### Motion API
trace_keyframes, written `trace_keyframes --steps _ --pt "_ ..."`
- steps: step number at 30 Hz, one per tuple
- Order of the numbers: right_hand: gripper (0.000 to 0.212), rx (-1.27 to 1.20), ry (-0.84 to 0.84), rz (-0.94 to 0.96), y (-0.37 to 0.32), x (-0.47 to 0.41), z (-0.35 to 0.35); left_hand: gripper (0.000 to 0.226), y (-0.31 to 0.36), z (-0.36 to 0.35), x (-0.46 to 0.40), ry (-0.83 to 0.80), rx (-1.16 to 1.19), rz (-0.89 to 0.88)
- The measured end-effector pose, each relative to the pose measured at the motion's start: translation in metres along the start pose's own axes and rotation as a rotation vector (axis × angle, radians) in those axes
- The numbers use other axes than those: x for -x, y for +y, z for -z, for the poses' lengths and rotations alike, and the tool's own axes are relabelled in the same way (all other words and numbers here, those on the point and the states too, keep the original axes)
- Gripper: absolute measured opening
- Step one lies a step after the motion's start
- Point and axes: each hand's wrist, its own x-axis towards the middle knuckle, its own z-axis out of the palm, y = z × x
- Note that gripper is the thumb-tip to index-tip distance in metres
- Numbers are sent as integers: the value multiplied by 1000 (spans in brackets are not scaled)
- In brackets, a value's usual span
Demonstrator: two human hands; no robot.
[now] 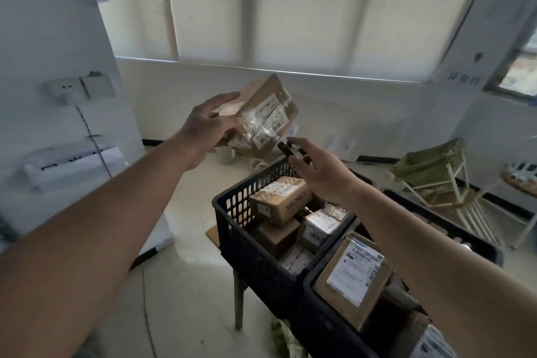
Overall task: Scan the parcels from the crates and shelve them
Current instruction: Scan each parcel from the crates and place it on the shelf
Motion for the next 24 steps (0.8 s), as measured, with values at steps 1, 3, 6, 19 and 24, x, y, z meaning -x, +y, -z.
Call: trace_keyframes --steps 1,3,6,19,24 --pt "47 -76 41 -8 -2 -5 -5 57 2 5 7 31 38 9" --pt "42 -268 111 -34 -17 -19 -18 60 8 23 24 74 85 24" --pt "40 -618 164 -135 -50 -36 -34 70 17 51 50 73 110 45" --pt "47 -1088 23 321 -302 -11 -179 81 37 251 231 290 209 -25" --pt "49 -1049 14 503 -403 25 -263 84 45 341 325 399 70 -61"
